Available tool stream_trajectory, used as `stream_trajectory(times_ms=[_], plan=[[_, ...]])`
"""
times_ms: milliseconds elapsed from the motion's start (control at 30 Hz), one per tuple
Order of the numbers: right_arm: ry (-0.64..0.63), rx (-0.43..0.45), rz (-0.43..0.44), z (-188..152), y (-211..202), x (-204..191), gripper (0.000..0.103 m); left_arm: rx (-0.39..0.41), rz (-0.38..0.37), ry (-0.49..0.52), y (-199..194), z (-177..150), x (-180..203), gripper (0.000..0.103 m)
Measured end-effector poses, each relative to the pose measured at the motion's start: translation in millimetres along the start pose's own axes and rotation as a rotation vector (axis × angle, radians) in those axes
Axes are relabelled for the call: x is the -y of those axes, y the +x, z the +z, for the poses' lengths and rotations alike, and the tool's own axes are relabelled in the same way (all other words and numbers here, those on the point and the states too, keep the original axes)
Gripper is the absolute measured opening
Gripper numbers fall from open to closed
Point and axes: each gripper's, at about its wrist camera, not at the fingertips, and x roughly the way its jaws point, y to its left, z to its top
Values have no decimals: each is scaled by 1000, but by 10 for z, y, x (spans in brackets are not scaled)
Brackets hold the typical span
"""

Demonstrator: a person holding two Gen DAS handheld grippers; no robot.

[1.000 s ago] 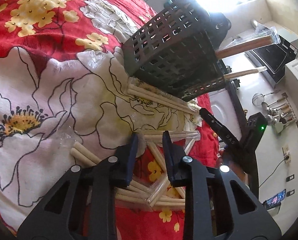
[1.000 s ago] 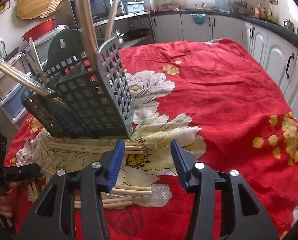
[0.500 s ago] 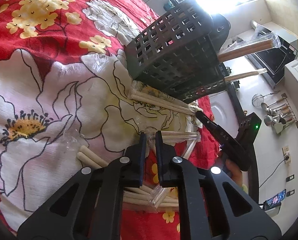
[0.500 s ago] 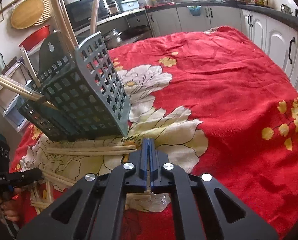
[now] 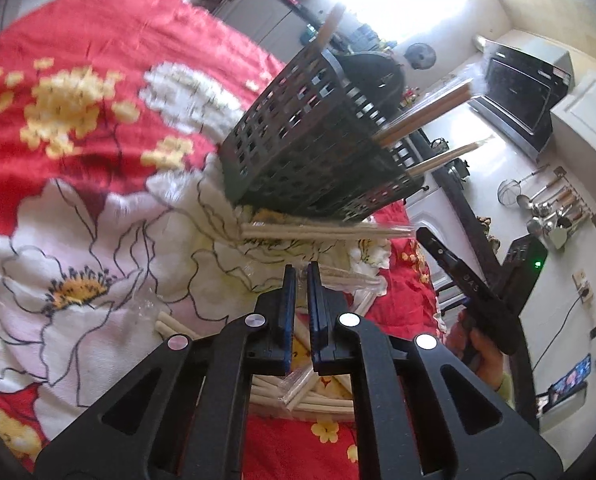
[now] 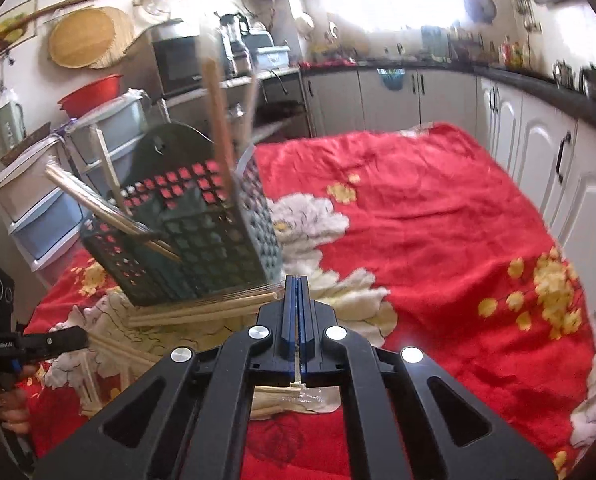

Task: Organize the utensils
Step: 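Lift both held chopsticks and carry them above the green basket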

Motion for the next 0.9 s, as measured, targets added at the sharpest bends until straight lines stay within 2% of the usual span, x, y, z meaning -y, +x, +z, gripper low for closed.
stream_trajectory(times_ms=[500,900], plan=[[-140,179,6,233,-619,-395,1,159,93,203,-367,52,486,2],[-169,266,27,332,-948,-534,1,217,64,277,-538,89,786,1]])
